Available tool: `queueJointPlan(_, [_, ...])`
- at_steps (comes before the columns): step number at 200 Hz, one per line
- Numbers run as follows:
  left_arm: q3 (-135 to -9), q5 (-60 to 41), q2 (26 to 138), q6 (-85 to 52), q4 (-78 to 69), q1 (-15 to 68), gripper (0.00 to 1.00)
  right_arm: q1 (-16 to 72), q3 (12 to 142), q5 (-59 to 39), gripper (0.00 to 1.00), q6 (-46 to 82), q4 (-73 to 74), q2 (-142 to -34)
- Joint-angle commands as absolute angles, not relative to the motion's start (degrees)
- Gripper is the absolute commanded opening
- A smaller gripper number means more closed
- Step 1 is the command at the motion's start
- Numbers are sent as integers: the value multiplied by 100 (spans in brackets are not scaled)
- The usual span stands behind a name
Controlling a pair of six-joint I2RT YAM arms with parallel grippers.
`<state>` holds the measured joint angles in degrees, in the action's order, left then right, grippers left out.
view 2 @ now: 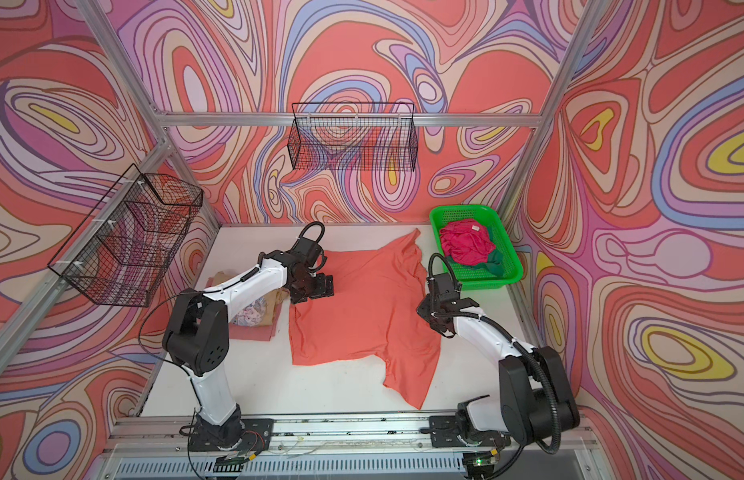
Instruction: Fold and stack the t-shirts
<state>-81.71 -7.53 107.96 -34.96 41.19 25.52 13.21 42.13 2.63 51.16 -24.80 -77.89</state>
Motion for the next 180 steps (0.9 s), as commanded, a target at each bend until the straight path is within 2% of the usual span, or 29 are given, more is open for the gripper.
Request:
queueJointPlan(1, [-8174,-877,11040,-3797,4145,2545,92,1328,4026,608,28,5663,-2308,-7770])
queueJointPlan(39, [-8172,-795,11425,-3817,4310,2540,92,1271,4111,725,9,5695,-2243,-8266])
queueJointPlan(68, [-8183,-825,11628,-3781,4422,2535,93,1031,4007,712,1,5803,-2096,-8556])
queueJointPlan(131, [-8279,-888,12027,-3660,4697,2471,93,665,3650,1041,0,6108,-2356,-8382])
queueJointPlan(180, [-8101,-785,11956,-3424,4869,2424,94,520,3276,493,0,6405,-2676,-7494])
